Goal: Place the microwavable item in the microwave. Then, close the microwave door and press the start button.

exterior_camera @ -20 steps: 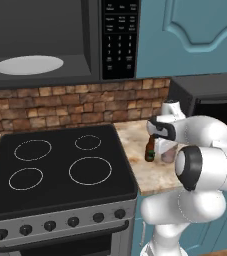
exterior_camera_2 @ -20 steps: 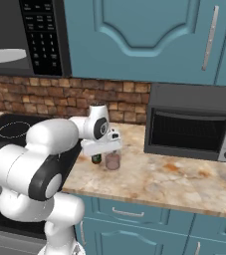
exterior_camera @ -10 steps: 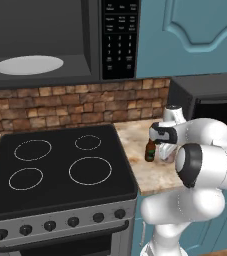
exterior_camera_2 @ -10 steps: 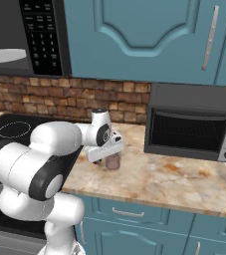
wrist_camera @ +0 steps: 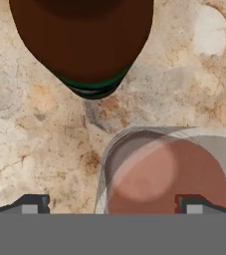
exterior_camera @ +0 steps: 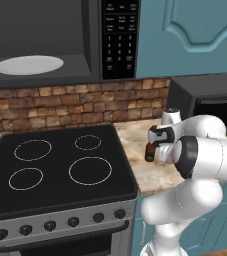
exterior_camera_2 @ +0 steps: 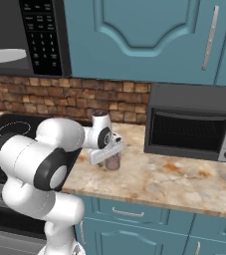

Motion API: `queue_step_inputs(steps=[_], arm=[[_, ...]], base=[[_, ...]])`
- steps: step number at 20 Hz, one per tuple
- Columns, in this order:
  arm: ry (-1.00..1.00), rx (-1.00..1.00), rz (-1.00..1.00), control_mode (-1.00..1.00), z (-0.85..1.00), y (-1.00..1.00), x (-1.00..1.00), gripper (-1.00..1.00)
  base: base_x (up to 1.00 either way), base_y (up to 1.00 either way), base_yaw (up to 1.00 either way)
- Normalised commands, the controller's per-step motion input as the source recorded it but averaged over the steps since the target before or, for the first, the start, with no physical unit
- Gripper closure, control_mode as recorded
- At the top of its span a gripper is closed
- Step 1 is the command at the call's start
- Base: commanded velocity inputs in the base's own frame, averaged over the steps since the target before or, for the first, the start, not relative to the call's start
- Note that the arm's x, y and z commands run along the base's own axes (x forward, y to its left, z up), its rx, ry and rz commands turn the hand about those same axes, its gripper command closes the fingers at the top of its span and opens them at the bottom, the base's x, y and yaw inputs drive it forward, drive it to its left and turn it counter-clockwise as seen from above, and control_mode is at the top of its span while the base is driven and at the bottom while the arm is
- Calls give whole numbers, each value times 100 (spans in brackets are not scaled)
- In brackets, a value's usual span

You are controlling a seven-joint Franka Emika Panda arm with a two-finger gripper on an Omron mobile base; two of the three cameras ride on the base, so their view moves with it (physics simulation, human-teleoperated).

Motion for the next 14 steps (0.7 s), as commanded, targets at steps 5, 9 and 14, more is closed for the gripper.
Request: queue_step_inputs(steps=[5, 9, 14], arm=[[0, -1, 11, -100, -35, 0, 0, 100], [0, 0, 9, -100, -1, 0, -4, 100], [-23, -5, 6, -100, 51, 0, -52, 100]], base=[[0, 0, 0], [0, 0, 0], [0, 0, 0]])
